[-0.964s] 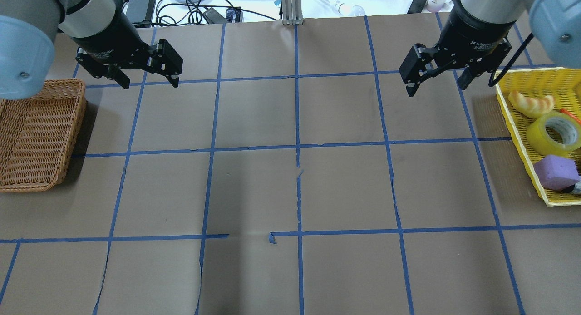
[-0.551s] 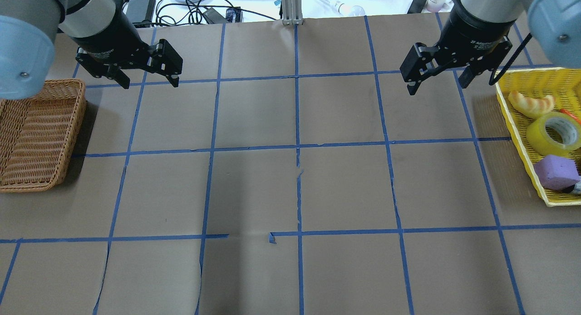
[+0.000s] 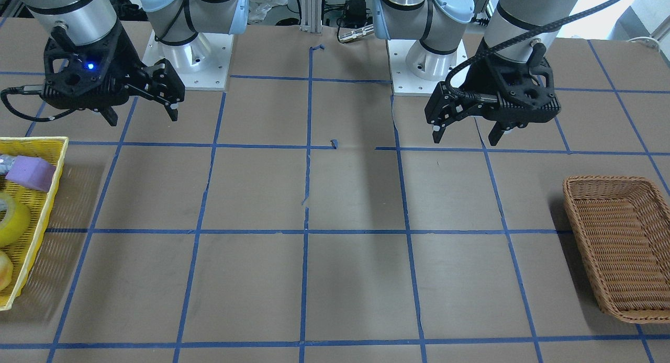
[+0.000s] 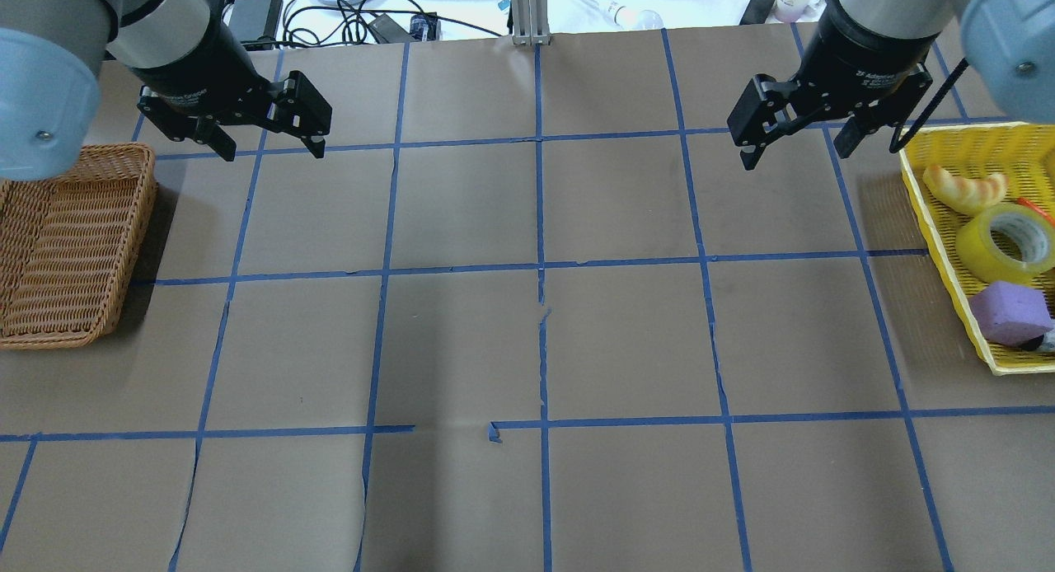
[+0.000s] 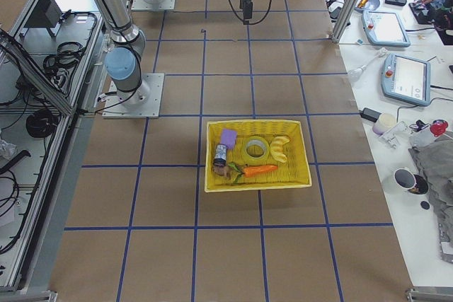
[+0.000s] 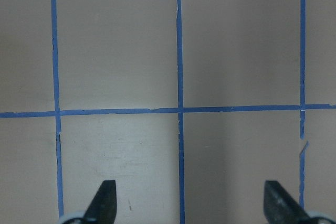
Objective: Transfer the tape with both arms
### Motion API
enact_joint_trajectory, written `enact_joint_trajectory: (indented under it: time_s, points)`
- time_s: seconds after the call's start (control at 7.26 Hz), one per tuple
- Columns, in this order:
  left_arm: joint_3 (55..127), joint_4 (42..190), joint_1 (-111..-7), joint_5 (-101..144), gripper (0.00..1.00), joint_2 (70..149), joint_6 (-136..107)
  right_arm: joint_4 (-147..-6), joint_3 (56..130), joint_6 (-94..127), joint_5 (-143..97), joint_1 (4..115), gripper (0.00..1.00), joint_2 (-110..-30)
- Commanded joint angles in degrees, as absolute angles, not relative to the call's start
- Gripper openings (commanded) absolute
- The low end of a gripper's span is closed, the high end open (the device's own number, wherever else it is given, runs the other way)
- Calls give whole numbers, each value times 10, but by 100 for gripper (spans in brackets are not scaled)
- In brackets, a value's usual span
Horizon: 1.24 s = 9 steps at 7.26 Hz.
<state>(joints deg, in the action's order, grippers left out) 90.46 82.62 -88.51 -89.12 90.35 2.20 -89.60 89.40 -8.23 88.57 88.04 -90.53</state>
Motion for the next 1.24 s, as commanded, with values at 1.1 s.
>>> enact_joint_trajectory:
  time_s: [1.1]
  points:
    - [893,882,-886,-894,100,893,14,-889,896,-82,881,883,100,-904]
